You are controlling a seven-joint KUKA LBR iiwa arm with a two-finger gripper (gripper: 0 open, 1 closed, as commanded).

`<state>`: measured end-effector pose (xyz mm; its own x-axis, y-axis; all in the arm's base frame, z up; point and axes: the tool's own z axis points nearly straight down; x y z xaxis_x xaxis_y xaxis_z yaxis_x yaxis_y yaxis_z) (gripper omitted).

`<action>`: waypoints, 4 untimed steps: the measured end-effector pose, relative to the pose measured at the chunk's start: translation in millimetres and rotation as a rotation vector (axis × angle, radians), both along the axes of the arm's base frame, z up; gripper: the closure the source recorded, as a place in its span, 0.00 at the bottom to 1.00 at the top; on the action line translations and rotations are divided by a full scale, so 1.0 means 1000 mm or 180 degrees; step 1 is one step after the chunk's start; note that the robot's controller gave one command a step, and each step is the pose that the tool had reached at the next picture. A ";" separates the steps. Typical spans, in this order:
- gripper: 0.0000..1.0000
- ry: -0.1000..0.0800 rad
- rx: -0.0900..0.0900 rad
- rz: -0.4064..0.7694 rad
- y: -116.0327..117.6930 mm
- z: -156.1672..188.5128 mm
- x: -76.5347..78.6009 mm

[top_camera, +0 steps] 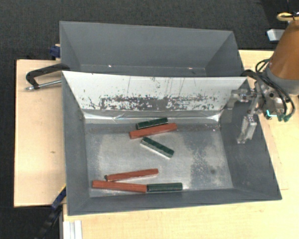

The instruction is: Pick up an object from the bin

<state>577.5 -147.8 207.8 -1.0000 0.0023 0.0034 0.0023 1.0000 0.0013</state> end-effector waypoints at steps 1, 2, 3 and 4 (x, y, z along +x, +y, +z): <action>0.00 -0.0024 -0.0005 0.0006 0.000 0.004 0.002; 0.00 -0.0035 -0.0009 0.0056 0.036 -0.053 -0.013; 0.00 -0.0018 -0.0005 0.0586 0.051 -0.096 -0.003; 0.00 -0.0008 0.0004 0.1187 0.082 -0.069 -0.004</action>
Offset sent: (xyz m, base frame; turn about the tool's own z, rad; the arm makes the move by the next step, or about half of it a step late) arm -0.0365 0.0852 -0.1356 -0.0418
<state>573.5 -65.6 139.2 -0.9321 -0.3622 0.0008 -0.3622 0.9321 0.0020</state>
